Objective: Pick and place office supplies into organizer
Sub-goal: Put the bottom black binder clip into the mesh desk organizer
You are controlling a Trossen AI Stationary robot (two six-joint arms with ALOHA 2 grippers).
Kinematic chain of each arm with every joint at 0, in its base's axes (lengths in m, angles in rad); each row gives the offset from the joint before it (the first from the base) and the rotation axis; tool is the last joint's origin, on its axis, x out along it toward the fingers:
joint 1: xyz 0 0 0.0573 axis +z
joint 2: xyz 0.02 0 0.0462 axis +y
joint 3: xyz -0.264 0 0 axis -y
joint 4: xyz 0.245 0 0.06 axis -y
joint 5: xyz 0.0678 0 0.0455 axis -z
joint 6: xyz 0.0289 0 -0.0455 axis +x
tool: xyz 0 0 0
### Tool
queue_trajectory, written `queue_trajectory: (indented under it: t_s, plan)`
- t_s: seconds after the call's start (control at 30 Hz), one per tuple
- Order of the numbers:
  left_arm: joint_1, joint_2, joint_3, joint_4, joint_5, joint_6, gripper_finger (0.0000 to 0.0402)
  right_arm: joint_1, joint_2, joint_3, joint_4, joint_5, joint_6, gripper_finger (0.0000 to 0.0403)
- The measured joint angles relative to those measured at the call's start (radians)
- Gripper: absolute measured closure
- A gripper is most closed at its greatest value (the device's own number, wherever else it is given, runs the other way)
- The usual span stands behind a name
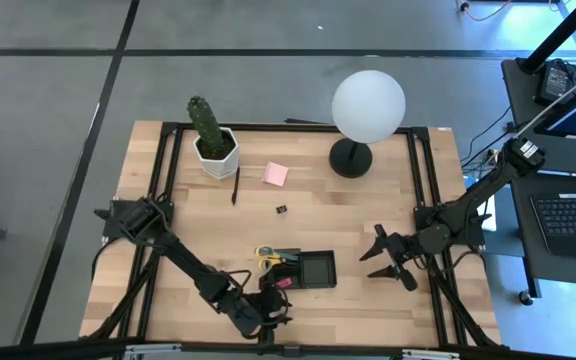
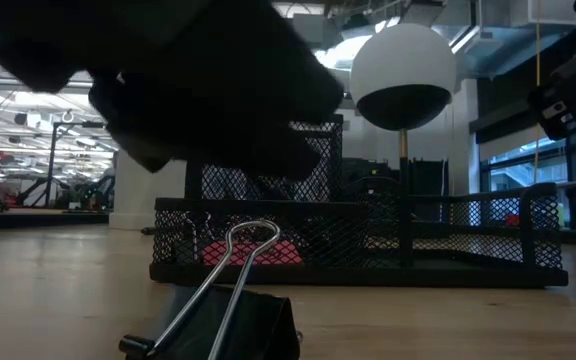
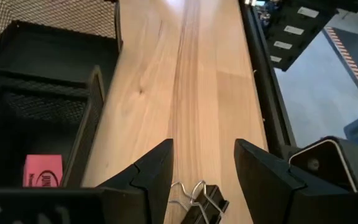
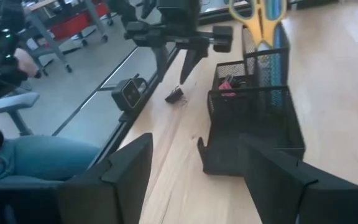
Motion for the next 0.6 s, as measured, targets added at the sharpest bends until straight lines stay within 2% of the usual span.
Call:
queue_trajectory:
  t_s: [0.37,0.6]
  plan:
    - [-0.009,0.014,0.0,-0.014,-0.003,0.036,0.0238,0.0,0.0,0.0,-0.004,-0.026,-0.007,0.0167]
    - [-0.007,0.014,0.0,-0.084,-0.002,0.024,0.0238,0.0,0.0,0.0,-0.005,-0.025,-0.007,0.0167]
